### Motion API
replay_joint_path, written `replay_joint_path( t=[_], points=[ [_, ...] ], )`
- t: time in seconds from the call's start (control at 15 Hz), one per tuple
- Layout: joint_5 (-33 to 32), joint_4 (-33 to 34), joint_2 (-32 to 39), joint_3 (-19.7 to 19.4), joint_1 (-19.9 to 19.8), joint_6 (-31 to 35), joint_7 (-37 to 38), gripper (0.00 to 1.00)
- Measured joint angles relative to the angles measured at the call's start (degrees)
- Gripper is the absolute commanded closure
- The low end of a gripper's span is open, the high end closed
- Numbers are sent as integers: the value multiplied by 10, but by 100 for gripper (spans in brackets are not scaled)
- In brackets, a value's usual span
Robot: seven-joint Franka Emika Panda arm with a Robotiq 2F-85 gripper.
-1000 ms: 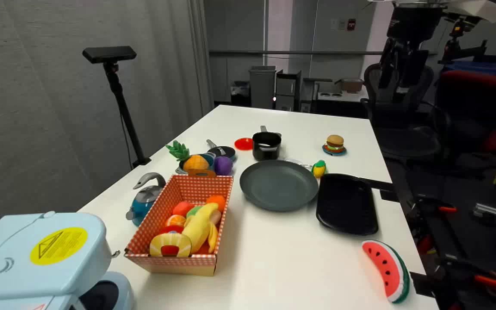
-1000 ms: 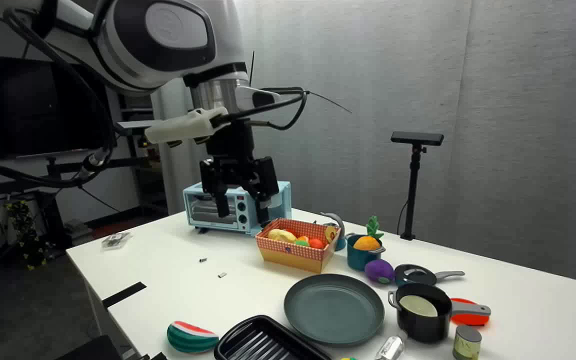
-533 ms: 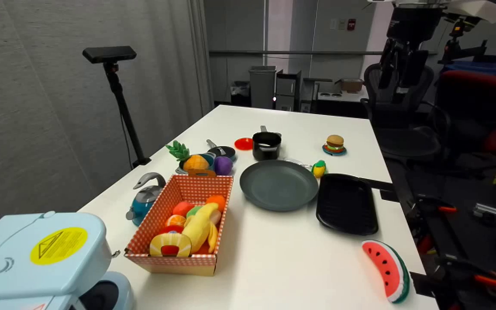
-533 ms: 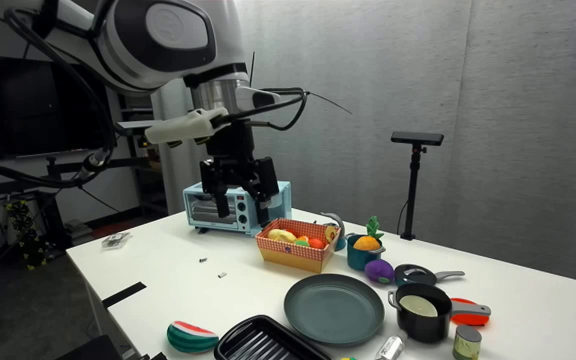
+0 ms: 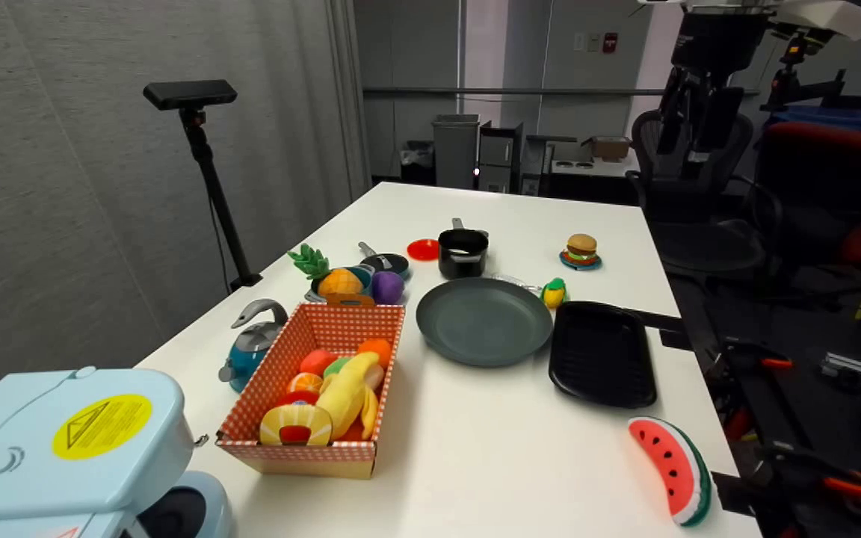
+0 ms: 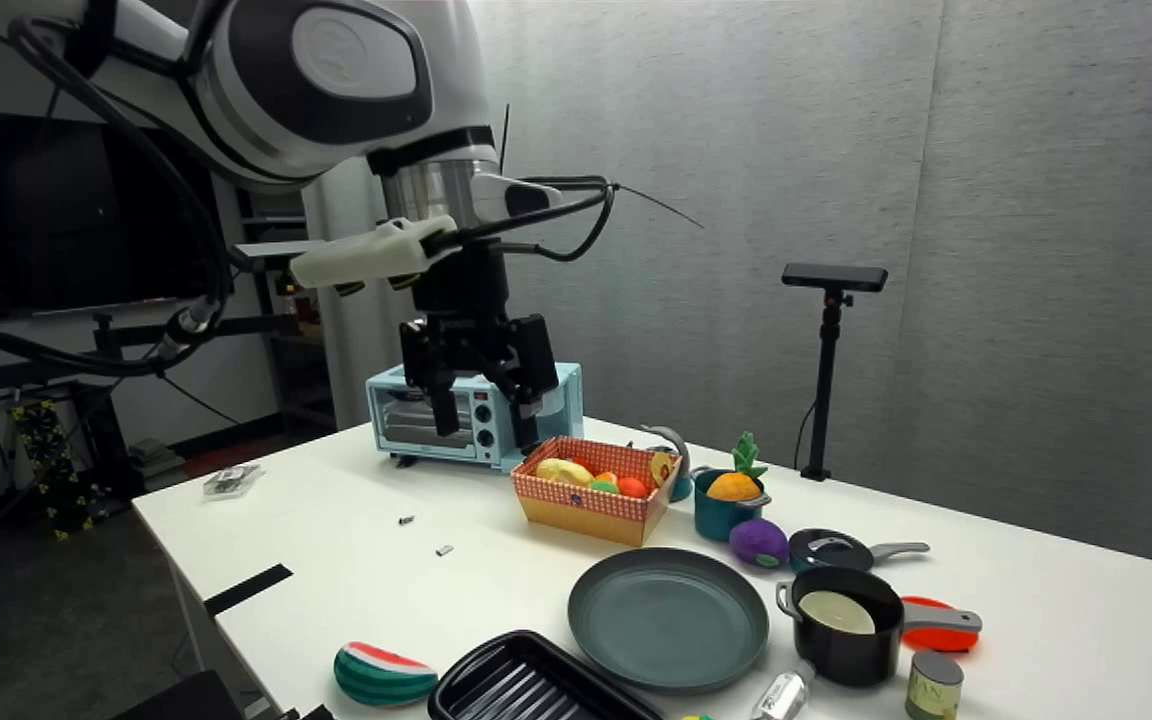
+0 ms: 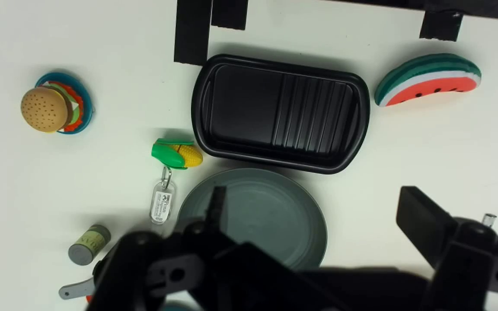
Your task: Put the purple plush toy on the oven tray
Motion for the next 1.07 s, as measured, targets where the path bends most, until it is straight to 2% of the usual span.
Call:
replay_joint_path(
  t=[0.6, 1.07],
  points=[
    [0, 0, 18, 0, 0, 8, 1, 0],
    [4, 14, 107, 1, 1, 139, 5, 0]
  ],
)
